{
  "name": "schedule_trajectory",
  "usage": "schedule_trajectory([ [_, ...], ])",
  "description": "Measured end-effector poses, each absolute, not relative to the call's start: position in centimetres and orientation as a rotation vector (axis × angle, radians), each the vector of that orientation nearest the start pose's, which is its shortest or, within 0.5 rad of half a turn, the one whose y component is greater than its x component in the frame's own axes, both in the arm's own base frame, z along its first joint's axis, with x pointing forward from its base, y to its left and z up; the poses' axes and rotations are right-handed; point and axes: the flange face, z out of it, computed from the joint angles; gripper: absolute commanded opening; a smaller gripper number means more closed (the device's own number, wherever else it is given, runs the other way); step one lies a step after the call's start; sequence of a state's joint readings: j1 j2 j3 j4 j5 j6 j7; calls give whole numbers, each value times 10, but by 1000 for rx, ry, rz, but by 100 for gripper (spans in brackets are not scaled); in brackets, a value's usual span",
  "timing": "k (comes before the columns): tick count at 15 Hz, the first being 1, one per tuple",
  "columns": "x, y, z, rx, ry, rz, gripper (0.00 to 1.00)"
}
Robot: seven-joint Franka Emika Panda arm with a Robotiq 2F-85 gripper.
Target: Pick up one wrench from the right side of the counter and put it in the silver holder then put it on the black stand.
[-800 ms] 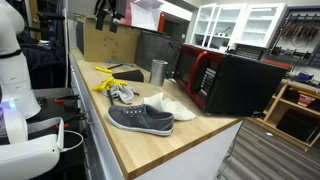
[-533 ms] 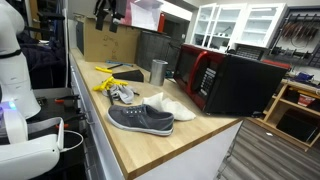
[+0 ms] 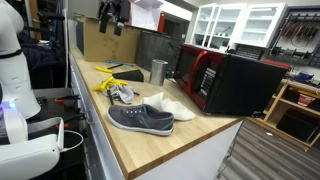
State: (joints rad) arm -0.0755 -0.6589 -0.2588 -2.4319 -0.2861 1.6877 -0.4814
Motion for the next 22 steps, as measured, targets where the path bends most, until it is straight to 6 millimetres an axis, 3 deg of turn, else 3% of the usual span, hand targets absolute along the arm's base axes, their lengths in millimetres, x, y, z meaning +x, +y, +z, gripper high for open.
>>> schedule_trajectory([
  [5,377,-94,479,-3204,-513,145,100],
  [10,426,-47,423,-3180,-557,122,100],
  [15,446,-36,377,-3156,-562,176,100],
  [22,454,-23,336,-3168,-473,267,100],
])
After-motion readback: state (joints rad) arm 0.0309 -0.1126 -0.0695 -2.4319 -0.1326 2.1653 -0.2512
